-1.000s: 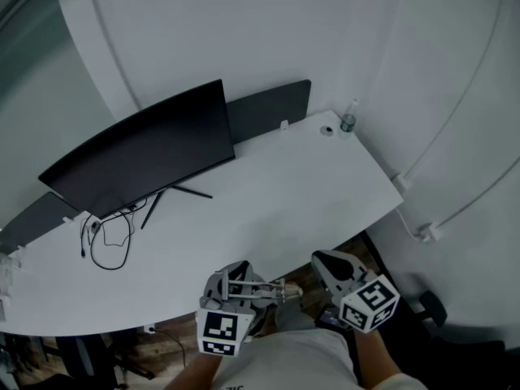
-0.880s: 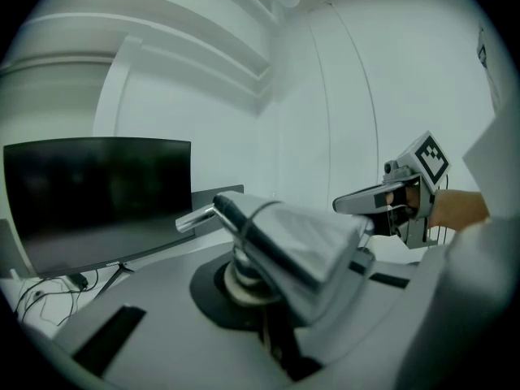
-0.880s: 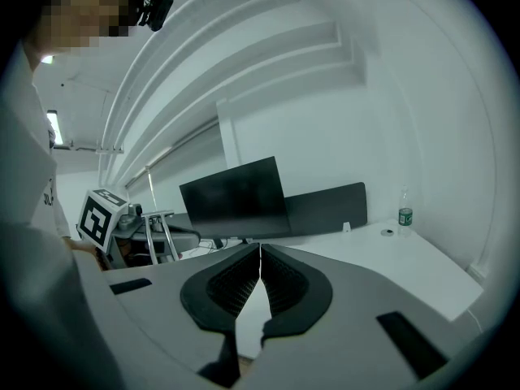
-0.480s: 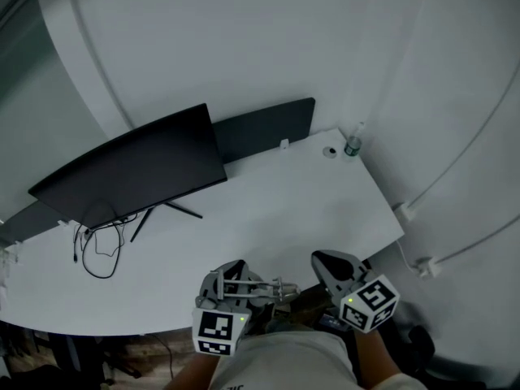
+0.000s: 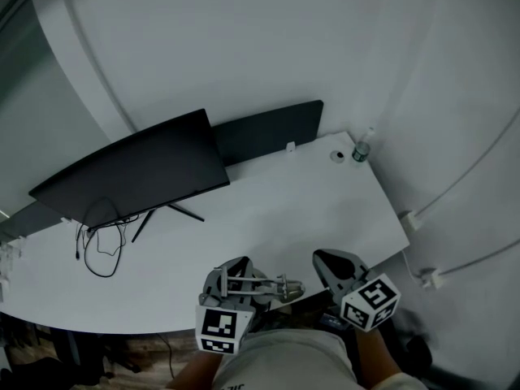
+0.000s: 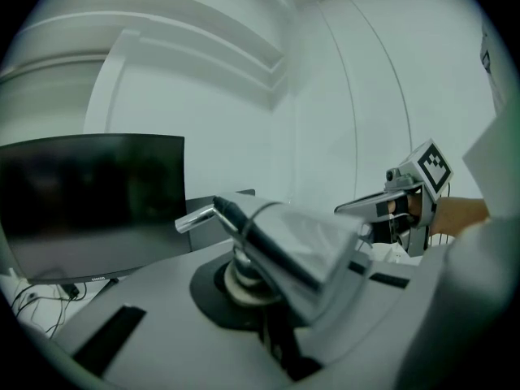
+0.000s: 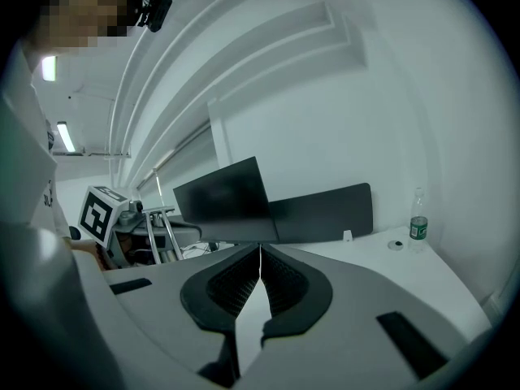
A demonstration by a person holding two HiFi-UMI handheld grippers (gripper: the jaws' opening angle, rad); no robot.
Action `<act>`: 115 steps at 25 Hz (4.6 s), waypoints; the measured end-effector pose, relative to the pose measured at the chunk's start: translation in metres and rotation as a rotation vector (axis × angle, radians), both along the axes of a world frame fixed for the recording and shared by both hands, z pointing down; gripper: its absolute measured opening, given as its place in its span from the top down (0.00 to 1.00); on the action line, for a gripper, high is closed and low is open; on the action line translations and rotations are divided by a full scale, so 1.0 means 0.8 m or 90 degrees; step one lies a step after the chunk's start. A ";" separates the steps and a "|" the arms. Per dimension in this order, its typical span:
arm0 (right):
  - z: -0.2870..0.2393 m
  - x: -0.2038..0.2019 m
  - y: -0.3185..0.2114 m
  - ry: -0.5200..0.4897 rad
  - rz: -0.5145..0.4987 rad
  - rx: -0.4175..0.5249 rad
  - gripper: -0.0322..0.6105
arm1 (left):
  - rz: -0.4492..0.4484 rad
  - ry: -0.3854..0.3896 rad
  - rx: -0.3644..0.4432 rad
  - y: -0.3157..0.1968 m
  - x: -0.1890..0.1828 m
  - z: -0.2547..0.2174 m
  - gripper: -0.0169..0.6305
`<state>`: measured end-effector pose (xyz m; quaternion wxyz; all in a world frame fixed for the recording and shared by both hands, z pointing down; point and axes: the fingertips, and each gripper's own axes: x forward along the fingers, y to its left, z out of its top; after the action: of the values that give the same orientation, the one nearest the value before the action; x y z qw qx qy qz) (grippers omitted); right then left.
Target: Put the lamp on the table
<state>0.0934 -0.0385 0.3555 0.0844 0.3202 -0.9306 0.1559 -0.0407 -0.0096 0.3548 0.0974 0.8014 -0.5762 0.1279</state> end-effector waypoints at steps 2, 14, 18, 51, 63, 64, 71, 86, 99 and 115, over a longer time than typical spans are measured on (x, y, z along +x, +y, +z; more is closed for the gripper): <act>0.001 -0.003 -0.006 -0.002 0.001 -0.002 0.90 | 0.003 -0.001 -0.002 -0.005 -0.001 -0.001 0.97; -0.008 -0.034 -0.036 0.000 0.027 -0.009 0.90 | 0.037 0.000 -0.010 -0.035 -0.023 -0.011 0.97; -0.003 -0.037 -0.043 0.004 0.037 -0.014 0.90 | 0.045 0.006 -0.013 -0.049 -0.029 -0.009 0.97; 0.042 -0.037 -0.119 0.027 0.076 -0.059 0.90 | 0.057 0.000 0.001 -0.192 -0.051 0.015 0.97; 0.063 -0.040 -0.141 0.029 0.083 -0.077 0.90 | 0.059 0.001 0.002 -0.231 -0.043 0.034 0.97; 0.064 -0.040 -0.142 0.028 0.084 -0.078 0.90 | 0.060 0.003 0.002 -0.233 -0.042 0.036 0.97; 0.074 -0.038 -0.146 0.029 0.090 -0.086 0.90 | 0.063 0.000 0.000 -0.249 -0.038 0.053 0.97; 0.094 -0.028 -0.148 0.030 0.099 -0.108 0.90 | 0.060 0.001 -0.006 -0.272 -0.034 0.094 0.97; 0.107 -0.017 -0.154 0.030 0.099 -0.120 0.90 | 0.074 -0.004 -0.004 -0.292 -0.019 0.113 0.97; 0.112 -0.014 -0.151 0.033 0.104 -0.129 0.90 | 0.091 -0.006 0.003 -0.300 -0.011 0.121 0.97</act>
<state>0.0826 -0.1594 0.4450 0.1272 0.3885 -0.8784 0.2475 -0.0493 -0.2492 0.4512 0.0834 0.8400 -0.5184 0.1366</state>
